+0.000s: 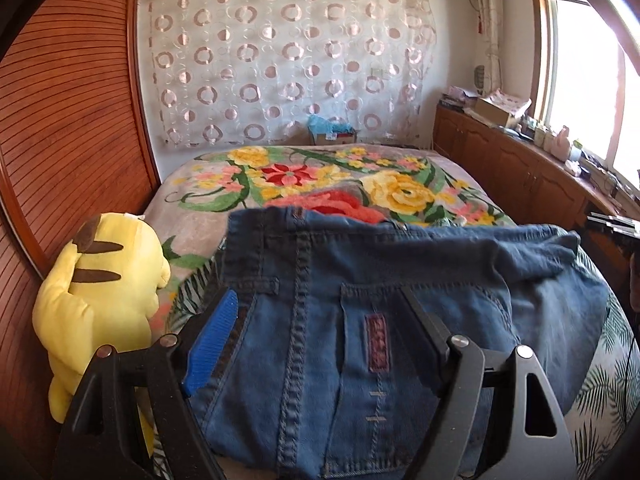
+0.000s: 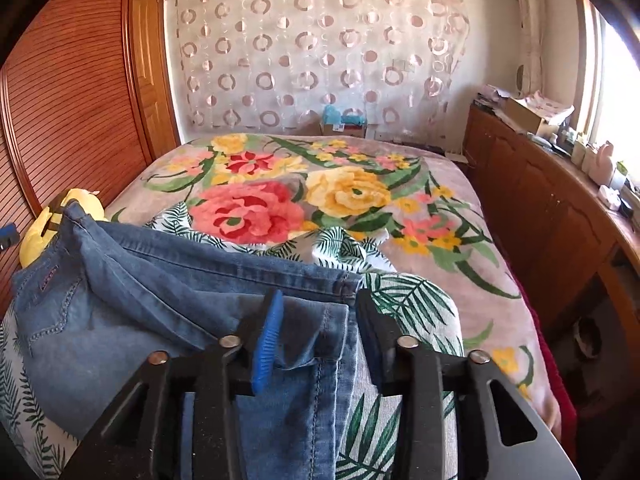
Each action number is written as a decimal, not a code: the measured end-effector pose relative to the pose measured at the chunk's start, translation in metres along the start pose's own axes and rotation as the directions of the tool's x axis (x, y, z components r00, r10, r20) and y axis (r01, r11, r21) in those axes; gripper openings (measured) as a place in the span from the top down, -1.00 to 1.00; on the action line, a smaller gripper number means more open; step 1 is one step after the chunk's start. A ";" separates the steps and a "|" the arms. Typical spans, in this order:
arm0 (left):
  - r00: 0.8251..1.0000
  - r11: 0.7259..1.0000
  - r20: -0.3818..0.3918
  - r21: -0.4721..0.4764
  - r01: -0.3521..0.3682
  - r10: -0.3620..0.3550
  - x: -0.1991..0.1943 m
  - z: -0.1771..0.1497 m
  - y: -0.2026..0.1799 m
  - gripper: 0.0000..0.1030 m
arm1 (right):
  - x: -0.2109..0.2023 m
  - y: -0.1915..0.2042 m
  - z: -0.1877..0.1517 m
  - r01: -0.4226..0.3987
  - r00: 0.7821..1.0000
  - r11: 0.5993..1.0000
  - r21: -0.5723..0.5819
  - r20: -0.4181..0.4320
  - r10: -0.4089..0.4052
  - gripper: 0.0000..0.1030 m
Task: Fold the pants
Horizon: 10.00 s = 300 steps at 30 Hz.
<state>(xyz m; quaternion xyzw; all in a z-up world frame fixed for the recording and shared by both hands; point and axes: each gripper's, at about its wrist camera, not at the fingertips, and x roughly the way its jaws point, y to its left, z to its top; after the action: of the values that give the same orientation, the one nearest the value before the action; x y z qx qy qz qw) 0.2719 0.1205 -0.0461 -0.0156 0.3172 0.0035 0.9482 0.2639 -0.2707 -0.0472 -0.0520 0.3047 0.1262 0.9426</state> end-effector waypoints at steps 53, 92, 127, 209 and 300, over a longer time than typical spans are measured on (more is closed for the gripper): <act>0.992 0.994 -0.080 0.029 0.105 -0.103 0.019 -0.040 -0.029 -0.55 | 0.100 0.059 0.039 -0.247 0.960 0.956 -0.157 -0.172 0.219 0.24; 0.996 0.997 -0.011 0.002 0.084 -0.083 -0.004 -0.037 -0.013 -0.55 | 0.087 0.016 0.072 -0.071 0.984 0.996 -0.050 -0.167 0.062 0.35; 0.978 0.975 -0.186 -0.181 -0.132 0.098 0.008 -0.065 0.082 -0.55 | 0.026 0.005 -0.040 0.036 0.982 0.998 0.045 -0.185 -0.027 0.14; 0.995 0.995 0.013 -0.007 0.100 -0.100 -0.177 -0.154 -0.046 -0.63 | -0.185 0.005 -0.181 -0.070 0.997 0.990 0.125 -0.033 0.075 0.36; 0.950 0.943 -0.095 0.122 0.309 -0.298 -0.120 -0.133 -0.142 -0.40 | -0.135 0.104 -0.104 -0.194 0.979 0.977 -0.091 -0.079 0.187 0.17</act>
<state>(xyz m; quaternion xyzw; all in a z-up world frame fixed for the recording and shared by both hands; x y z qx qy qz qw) 0.0984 -0.0250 -0.0759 0.0001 0.3459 -0.1648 0.9237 0.0718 -0.2169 -0.0540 -0.0730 0.3346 0.2290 0.9112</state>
